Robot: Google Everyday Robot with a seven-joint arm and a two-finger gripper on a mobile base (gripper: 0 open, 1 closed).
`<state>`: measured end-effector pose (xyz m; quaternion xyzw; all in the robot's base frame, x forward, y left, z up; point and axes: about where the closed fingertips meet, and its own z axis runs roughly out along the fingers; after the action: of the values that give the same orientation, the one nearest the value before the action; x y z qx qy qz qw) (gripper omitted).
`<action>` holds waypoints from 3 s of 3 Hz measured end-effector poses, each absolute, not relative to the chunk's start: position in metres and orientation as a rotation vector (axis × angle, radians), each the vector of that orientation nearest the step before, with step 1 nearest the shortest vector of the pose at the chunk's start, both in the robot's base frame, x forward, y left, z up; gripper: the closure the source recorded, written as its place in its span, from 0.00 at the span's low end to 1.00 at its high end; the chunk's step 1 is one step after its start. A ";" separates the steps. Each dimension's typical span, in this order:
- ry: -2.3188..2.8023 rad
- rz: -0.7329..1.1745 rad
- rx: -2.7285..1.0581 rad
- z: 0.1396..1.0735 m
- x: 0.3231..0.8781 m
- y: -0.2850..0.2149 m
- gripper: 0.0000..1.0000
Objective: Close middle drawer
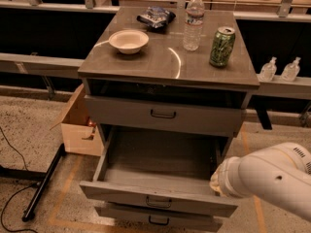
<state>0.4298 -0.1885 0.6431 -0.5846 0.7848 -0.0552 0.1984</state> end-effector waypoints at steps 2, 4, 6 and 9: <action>2.218 -0.077 -1.597 0.556 0.389 -0.191 1.00; 2.069 -0.065 -1.626 0.519 0.379 -0.183 1.00; 2.018 -0.095 -1.622 0.491 0.412 -0.206 1.00; 2.068 -0.055 -1.695 0.413 0.410 -0.192 1.00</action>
Offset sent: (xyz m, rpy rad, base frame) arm -0.0680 -0.0008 -0.1345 0.1177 0.0145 0.0038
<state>0.4102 -0.1916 0.4129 -0.6167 0.7522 -0.0198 0.2313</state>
